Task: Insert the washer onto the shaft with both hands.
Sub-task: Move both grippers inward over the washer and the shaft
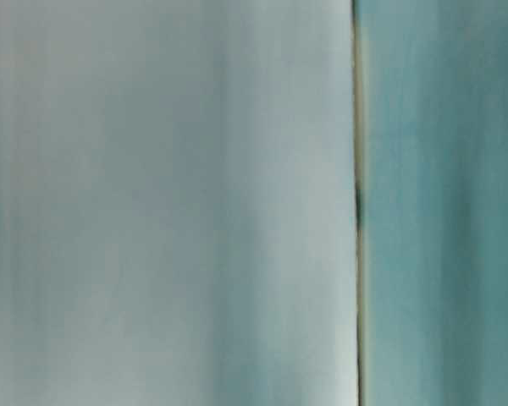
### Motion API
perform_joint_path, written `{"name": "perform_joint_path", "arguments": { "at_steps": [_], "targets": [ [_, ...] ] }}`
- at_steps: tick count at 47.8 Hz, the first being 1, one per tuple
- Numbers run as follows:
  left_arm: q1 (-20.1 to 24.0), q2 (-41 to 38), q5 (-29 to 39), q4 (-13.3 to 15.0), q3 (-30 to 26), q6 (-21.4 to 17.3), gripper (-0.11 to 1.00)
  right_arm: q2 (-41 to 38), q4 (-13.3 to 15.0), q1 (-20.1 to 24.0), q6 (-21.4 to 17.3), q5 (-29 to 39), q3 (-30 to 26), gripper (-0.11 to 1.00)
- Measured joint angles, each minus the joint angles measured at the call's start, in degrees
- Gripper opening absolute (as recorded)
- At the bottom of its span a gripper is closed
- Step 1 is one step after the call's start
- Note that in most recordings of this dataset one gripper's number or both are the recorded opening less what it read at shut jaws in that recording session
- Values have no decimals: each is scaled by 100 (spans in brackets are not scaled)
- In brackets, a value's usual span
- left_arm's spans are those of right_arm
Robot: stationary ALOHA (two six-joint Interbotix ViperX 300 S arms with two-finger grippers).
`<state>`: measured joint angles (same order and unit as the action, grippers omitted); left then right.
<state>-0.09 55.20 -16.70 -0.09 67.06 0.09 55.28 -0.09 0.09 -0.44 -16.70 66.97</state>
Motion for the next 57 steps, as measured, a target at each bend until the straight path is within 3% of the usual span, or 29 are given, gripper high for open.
{"name": "perform_joint_path", "arguments": {
  "at_steps": [3, 9, 23, 33, 42, 57],
  "targets": [
    [9, -18, 211, -18, -132, 105, 2, 0, -9, 0, 0, 9, 9, 2],
    [18, -149, 888, -35, -554, 105, 2, 35, -229, 9, -167, 369, 18, -8],
    [18, -861, 1916, -44, -1143, 132, 2, -193, -360, -9, -817, 2083, -220, -9],
    [0, -1758, 2320, -44, -1521, 255, 2, -694, -360, -9, -888, 2892, -598, -9],
    [-53, -2461, 3164, -44, -2118, 571, 2, -1362, -360, -9, -879, 3577, -1046, -9],
    [-132, -3296, 4500, -44, -2856, 615, 2, -2584, -290, -18, -879, 4667, -1767, -9]
  ]
}}
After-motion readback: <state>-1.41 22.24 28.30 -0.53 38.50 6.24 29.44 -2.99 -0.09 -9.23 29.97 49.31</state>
